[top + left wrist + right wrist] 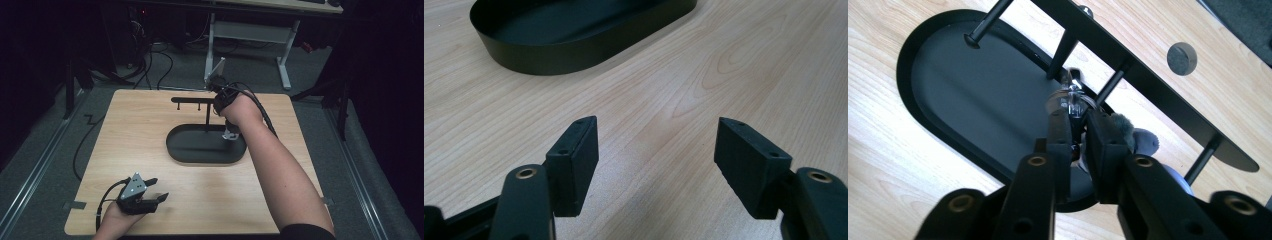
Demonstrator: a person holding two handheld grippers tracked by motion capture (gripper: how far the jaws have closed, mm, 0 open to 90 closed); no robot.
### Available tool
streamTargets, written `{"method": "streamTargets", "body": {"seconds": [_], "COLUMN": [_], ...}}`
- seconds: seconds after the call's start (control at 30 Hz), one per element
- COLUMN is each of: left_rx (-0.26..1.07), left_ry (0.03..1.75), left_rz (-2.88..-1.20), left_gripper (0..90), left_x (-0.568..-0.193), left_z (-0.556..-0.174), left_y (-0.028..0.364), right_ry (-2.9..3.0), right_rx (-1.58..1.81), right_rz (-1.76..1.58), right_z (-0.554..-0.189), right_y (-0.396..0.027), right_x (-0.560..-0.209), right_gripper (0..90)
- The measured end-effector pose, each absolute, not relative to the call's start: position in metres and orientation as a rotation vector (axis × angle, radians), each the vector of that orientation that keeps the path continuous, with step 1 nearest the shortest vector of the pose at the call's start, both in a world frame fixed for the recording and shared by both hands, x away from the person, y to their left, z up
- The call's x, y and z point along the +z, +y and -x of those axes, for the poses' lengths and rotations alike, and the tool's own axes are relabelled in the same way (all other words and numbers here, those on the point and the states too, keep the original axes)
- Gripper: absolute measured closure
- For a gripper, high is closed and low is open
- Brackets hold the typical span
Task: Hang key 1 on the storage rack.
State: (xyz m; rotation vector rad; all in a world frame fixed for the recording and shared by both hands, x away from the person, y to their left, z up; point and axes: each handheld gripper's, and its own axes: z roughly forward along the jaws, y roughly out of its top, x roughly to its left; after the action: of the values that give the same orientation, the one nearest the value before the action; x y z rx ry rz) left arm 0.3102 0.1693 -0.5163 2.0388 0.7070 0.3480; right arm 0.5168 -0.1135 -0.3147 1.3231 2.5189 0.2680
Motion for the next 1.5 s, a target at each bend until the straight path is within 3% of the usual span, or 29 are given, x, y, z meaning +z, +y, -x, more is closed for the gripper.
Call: {"method": "streamTargets", "body": {"seconds": [0.33,0.83,1.17,1.5], "left_rx": [0.347,0.345,0.335,0.334], "left_ry": [0.706,0.708,0.699,0.711], "left_rz": [-2.043,-2.044,-2.056,-2.060], "left_gripper": [34.8,34.8,34.7,34.7], "left_x": [-0.517,-0.517,-0.518,-0.520], "left_z": [-0.310,-0.311,-0.311,-0.312], "left_y": [0.170,0.171,0.167,0.166], "right_ry": [2.508,2.526,2.578,2.542], "right_rx": [0.288,0.370,0.431,0.537], "right_rz": [-1.318,-1.373,-1.445,-1.520], "right_z": [-0.517,-0.492,-0.450,-0.419], "right_y": [-0.111,-0.140,-0.167,-0.198], "right_x": [-0.316,-0.327,-0.375,-0.423], "right_gripper": [72.1,69.4,66.9,58.5]}}
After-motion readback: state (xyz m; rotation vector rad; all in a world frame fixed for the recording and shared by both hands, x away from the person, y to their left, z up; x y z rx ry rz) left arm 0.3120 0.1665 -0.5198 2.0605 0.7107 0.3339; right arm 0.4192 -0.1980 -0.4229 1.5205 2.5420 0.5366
